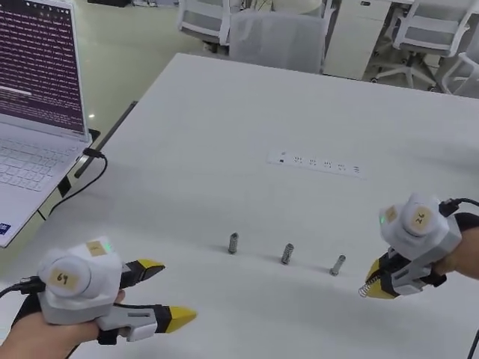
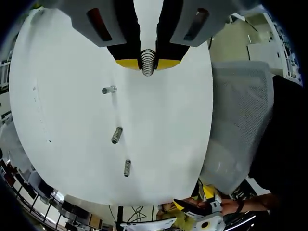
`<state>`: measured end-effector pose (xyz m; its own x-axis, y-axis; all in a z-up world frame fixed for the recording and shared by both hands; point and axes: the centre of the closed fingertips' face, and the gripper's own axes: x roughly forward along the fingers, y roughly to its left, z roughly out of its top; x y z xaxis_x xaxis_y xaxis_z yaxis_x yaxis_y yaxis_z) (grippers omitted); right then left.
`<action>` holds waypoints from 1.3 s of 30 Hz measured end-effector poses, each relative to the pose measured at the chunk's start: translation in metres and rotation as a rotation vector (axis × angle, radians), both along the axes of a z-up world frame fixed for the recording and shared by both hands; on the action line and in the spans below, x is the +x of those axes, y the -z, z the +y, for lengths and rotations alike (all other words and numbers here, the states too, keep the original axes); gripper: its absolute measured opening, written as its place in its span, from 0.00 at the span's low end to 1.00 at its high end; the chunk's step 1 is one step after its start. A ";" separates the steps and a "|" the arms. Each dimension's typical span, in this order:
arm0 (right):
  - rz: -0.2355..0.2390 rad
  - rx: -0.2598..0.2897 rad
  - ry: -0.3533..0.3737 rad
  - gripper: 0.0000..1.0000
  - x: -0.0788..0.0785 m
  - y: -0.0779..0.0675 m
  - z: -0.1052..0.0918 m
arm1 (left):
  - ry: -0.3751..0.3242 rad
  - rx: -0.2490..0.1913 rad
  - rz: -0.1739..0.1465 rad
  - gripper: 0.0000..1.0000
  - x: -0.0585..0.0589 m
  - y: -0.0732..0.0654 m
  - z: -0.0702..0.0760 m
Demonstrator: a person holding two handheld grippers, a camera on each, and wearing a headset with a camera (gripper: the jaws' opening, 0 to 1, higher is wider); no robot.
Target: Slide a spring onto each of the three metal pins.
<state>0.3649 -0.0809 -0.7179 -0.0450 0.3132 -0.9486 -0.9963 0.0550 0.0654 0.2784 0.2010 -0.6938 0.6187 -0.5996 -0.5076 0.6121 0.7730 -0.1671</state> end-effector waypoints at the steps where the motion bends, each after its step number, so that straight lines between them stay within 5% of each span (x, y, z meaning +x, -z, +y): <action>1: -0.003 -0.003 0.002 0.08 0.003 0.000 0.000 | -0.002 -0.001 0.000 0.56 0.000 0.000 0.000; 11: -0.041 -0.009 0.011 0.08 0.036 -0.004 0.008 | -0.024 -0.001 -0.004 0.57 0.003 -0.002 0.005; 39: -0.044 -0.046 -0.049 0.08 0.059 0.007 0.025 | -0.070 -0.009 0.013 0.57 0.005 -0.001 0.018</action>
<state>0.4236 -0.0561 -0.7251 -0.0173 0.2675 -0.9634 -0.9998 0.0086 0.0203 0.2833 0.2190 -0.6932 0.6526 -0.5594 -0.5111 0.5542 0.8124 -0.1816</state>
